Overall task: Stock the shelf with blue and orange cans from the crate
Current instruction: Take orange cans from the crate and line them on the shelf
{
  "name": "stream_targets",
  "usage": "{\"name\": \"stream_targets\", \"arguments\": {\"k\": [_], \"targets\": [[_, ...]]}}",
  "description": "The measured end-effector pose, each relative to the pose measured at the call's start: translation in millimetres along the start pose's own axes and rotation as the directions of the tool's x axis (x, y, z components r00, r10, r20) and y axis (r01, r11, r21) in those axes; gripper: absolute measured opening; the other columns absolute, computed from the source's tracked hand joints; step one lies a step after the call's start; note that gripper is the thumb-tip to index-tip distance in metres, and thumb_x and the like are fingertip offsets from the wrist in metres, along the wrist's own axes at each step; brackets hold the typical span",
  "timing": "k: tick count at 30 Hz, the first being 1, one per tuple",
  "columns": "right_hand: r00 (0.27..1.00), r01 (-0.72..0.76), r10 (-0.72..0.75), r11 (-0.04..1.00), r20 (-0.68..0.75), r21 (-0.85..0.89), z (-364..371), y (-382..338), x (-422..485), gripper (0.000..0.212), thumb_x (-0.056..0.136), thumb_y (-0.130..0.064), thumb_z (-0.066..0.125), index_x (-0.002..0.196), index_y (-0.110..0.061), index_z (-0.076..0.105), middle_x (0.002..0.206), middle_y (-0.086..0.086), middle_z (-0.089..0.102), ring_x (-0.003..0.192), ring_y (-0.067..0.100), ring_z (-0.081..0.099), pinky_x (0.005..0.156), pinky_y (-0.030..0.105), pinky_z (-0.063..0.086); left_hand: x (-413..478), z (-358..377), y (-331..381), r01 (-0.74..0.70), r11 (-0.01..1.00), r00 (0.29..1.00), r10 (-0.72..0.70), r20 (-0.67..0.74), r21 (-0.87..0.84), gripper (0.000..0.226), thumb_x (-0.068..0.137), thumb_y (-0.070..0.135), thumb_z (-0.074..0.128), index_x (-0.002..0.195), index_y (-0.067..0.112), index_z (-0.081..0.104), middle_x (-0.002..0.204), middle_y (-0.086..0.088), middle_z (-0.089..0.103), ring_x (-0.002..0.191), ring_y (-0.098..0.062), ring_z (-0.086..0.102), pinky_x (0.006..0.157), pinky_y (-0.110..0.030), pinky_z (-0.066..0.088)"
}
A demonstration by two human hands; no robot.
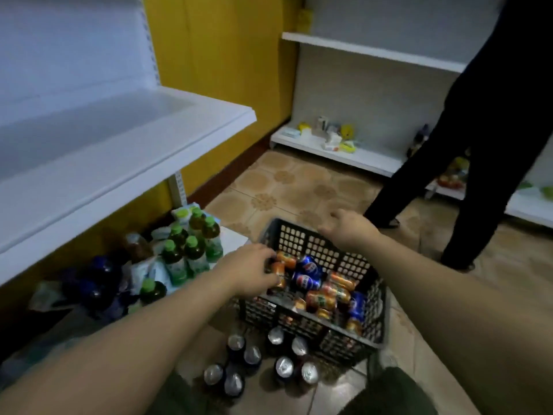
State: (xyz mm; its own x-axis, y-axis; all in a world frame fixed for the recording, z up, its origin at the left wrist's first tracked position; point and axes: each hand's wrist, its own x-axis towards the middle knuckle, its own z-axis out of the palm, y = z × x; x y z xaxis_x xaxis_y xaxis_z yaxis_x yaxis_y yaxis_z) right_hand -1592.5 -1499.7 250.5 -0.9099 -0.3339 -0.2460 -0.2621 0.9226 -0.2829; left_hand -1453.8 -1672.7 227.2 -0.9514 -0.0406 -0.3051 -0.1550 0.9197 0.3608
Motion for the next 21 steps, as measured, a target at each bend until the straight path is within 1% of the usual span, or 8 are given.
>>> {"name": "stream_targets", "arguments": {"k": [3,4,6,8,11,15,18,21], "targets": [[0.986,-0.154,0.15,0.986,0.066,0.063,27,58,5,0.063,0.093,-0.051,0.054,0.143,-0.015,0.04,0.141,0.009,0.049,0.123,0.027,0.051,0.091,0.033,0.044,45,47,17,-0.025,1.0,0.989,0.023,0.144,0.013,0.059,0.084,0.052,0.059,0.133,0.019,0.049,0.135,-0.004,0.049,0.119,-0.023,0.05,0.098,-0.039,0.045],[0.98,-0.183,0.176,0.981,0.094,0.066,39,74,8,0.063,0.093,-0.051,0.054,0.143,-0.015,0.039,0.141,0.009,0.049,0.123,0.027,0.051,0.091,0.033,0.044,59,60,20,-0.028,1.0,0.983,0.026,0.184,0.006,0.061,0.083,0.052,0.059,0.133,0.019,0.049,0.135,-0.004,0.049,0.118,-0.023,0.051,0.098,-0.039,0.045],[0.966,-0.22,0.209,0.974,0.149,0.06,63,101,17,0.069,0.092,-0.054,0.053,0.146,-0.014,0.036,0.146,0.009,0.044,0.128,0.027,0.047,0.099,0.035,0.043,89,84,23,-0.019,1.0,0.967,0.02,0.253,-0.009,0.062,0.083,0.052,0.06,0.133,0.018,0.049,0.135,-0.005,0.05,0.118,-0.023,0.051,0.098,-0.038,0.045],[0.953,-0.243,0.224,0.967,0.202,0.072,86,125,31,0.07,0.093,-0.054,0.051,0.148,-0.015,0.034,0.148,0.009,0.042,0.13,0.027,0.045,0.103,0.036,0.041,120,107,21,0.008,1.0,0.952,-0.004,0.305,-0.012,0.066,0.082,0.051,0.06,0.137,0.019,0.045,0.142,-0.005,0.046,0.124,-0.023,0.048,0.101,-0.038,0.043],[0.926,-0.264,0.231,0.962,0.299,0.074,120,149,56,0.069,0.094,-0.052,0.05,0.15,-0.016,0.029,0.146,0.011,0.043,0.127,0.028,0.047,0.1,0.036,0.042,163,139,11,0.047,0.999,0.933,-0.039,0.358,-0.015,0.07,0.082,0.05,0.061,0.142,0.02,0.041,0.147,-0.006,0.041,0.13,-0.024,0.043,0.105,-0.038,0.04],[0.873,-0.288,0.229,0.955,0.431,0.076,179,171,98,0.067,0.094,-0.049,0.052,0.148,-0.014,0.031,0.14,0.012,0.049,0.12,0.027,0.052,0.093,0.035,0.045,220,188,-9,0.069,0.998,0.889,-0.056,0.455,-0.011,0.064,0.083,0.047,0.061,0.138,0.019,0.044,0.143,-0.007,0.045,0.125,-0.025,0.047,0.101,-0.037,0.042],[0.821,-0.284,0.214,0.958,0.53,0.052,223,181,125,0.064,0.095,-0.046,0.052,0.147,-0.013,0.033,0.139,0.011,0.048,0.122,0.027,0.05,0.097,0.035,0.044,256,226,-23,0.056,0.998,0.856,-0.048,0.515,0.001,0.052,0.086,0.045,0.059,0.13,0.018,0.05,0.134,-0.007,0.053,0.115,-0.025,0.052,0.096,-0.039,0.046],[0.767,-0.281,0.202,0.959,0.609,0.035,265,189,147,0.066,0.094,-0.044,0.055,0.148,-0.014,0.031,0.141,0.012,0.047,0.122,0.028,0.05,0.099,0.038,0.045,285,257,-33,0.045,0.999,0.831,-0.054,0.553,0.031,0.051,0.089,0.039,0.059,0.135,0.02,0.046,0.135,-0.007,0.05,0.115,-0.026,0.052,0.095,-0.04,0.046]]}}
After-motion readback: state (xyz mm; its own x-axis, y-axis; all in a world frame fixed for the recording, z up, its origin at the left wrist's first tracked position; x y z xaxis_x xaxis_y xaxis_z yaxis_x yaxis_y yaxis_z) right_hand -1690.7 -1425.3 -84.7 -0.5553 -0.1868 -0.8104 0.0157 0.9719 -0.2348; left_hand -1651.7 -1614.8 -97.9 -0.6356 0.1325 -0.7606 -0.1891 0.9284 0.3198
